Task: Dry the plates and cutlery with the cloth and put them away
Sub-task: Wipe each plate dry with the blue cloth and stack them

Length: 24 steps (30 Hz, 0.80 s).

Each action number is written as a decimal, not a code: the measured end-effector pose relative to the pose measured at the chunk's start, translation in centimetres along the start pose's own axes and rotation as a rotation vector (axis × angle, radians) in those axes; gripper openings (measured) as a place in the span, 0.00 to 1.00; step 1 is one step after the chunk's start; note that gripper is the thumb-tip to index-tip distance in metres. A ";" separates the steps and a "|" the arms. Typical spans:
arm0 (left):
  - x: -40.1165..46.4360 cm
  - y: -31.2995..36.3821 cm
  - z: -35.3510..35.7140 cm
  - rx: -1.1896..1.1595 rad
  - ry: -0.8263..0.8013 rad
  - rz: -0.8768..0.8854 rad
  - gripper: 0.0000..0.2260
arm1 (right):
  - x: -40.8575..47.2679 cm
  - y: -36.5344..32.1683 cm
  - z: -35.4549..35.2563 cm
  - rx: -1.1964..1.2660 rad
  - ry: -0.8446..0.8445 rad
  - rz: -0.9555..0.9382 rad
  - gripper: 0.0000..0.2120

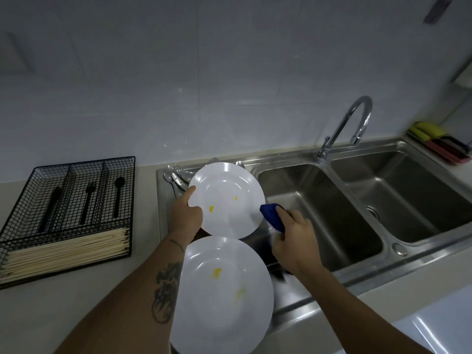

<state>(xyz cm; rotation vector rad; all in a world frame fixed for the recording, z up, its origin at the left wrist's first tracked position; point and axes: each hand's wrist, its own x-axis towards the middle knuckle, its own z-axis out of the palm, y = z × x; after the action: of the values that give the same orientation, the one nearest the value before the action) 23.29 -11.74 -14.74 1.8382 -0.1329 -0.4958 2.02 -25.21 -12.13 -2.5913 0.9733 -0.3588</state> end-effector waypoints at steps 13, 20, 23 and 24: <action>-4.0 6.5 -0.9 -0.078 -0.012 0.016 0.29 | 4.0 -7.7 -2.8 -0.262 -0.139 -0.176 0.21; -6.6 9.9 -2.0 -0.030 -0.070 0.093 0.30 | 2.8 -8.7 -2.3 -0.047 -0.070 -0.407 0.19; -8.0 11.0 -2.2 -0.002 -0.104 0.142 0.29 | 3.3 -8.9 -3.2 -0.014 -0.009 -0.489 0.20; -8.3 11.0 -2.2 -0.015 -0.112 0.148 0.29 | 3.5 -8.8 -3.7 -0.031 0.024 -0.512 0.21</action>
<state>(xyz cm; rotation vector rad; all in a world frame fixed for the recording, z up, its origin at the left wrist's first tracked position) 18.42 -10.62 -1.69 1.7713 -0.3380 -0.4937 8.37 -22.22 -4.82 -2.8436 0.3057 -0.5036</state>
